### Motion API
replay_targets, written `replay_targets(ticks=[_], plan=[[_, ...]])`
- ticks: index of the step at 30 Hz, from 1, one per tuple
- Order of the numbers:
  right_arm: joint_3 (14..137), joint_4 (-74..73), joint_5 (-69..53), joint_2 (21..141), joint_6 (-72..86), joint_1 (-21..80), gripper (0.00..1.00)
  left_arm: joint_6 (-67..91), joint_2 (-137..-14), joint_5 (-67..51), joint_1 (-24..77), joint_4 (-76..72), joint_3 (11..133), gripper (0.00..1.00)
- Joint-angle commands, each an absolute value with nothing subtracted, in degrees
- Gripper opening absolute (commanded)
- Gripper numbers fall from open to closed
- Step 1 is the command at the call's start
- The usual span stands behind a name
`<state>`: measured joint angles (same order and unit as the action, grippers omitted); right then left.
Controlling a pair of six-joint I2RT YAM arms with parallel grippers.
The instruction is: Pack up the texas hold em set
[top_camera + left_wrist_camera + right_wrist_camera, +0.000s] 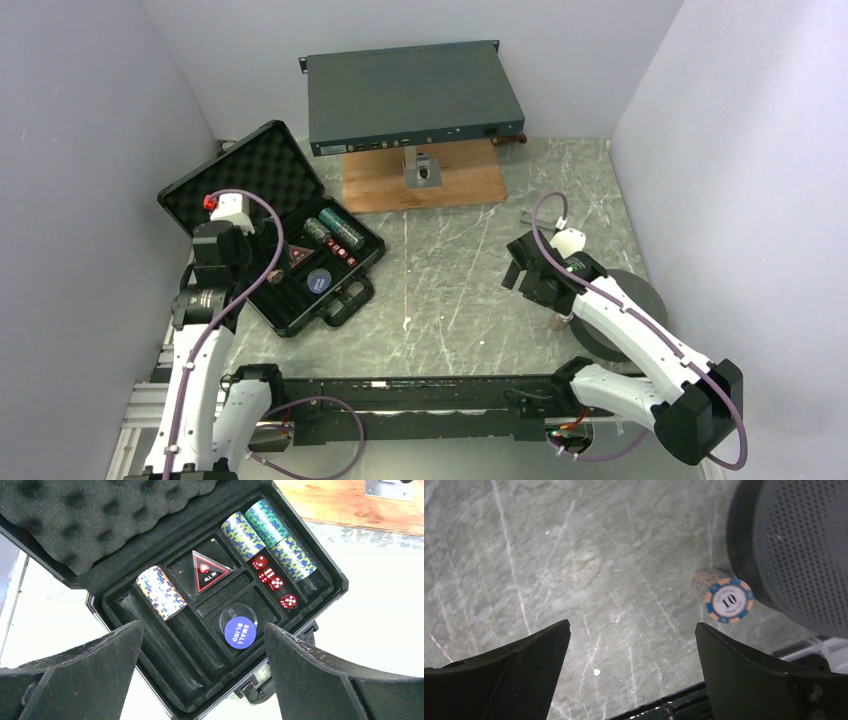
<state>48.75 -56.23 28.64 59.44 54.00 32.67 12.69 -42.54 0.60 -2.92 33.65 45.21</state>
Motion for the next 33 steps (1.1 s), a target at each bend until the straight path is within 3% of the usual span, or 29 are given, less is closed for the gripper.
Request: replay_targets(ticks=[1,9,23,33], plan=[[48.0,-64.1,32.9,57.2,65.5,30.5,1.0,11.1,-40.6,-1.4,-2.7,31.7,44.9,0.97],[45.7,-68.8,34.6,53.6,76.0,24.1,1.0,10.8,-39.8,-0.1,-2.3,32.2,44.9,0.96],[37.0,-55.1,23.3,51.3,64.4,9.4,0.99,10.4,-40.2,-0.5,-2.2,31.9,44.9,0.94],[33.9,-49.5,19.0,52.2,59.7,4.0,0.89,10.2,-40.3,-0.5,-2.3,32.0,44.9,0.94]])
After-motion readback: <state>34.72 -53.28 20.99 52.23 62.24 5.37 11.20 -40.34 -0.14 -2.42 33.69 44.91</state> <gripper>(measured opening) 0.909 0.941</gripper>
